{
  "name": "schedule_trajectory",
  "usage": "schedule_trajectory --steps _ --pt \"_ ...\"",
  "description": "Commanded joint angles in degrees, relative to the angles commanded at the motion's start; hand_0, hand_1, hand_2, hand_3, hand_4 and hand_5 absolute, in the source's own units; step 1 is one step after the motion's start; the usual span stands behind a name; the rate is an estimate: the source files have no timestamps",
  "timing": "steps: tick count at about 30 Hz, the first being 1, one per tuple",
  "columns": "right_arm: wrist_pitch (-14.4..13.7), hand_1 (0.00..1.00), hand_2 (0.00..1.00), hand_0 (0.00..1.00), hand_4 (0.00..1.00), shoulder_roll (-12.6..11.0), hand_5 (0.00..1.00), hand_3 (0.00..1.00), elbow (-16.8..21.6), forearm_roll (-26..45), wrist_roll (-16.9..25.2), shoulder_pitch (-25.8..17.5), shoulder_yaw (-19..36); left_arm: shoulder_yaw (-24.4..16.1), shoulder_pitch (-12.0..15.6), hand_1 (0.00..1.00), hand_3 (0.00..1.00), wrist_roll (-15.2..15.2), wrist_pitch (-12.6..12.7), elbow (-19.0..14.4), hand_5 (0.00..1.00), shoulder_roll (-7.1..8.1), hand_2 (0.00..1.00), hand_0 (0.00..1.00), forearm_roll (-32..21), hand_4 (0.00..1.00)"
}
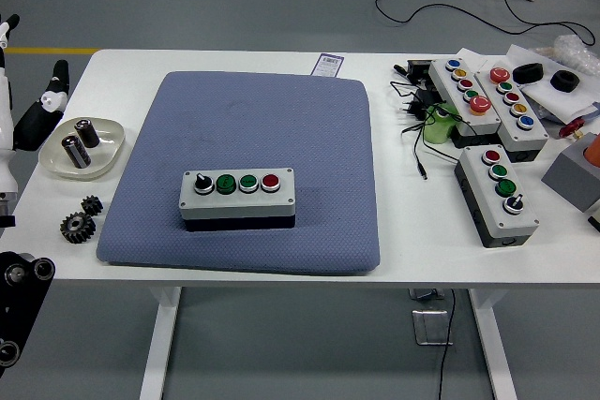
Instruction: Pick up the button,place it on the desk,press the button,press the button
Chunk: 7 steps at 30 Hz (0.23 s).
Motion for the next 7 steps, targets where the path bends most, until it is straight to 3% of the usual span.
schedule_trajectory --steps 1,3,7 --pt "0.0 0.658 0.674 0.673 0.310 0.0 0.173 0.624 0.0 0.0 0.0 0.0 0.0 -0.3 0.0 0.571 0.991 0.1 0.0 -0.3 0.791 -0.10 0.635 0.420 -0.2 0.514" --pt "0.0 0.658 0.674 0.673 0.310 0.0 0.173 0.624 0.0 0.0 0.1 0.0 0.0 -0.5 0.2 0.571 0.991 1.1 0.0 -1.0 0.791 -0.05 0.635 0.420 0.5 0.514" --pt "0.0 0.658 0.674 0.673 0.310 -0.1 0.173 0.624 0.0 0.1 0.1 0.0 -0.1 -0.5 0.7 0.571 0.991 7.4 0.0 -2.4 0.791 0.40 0.635 0.420 6.2 0.514"
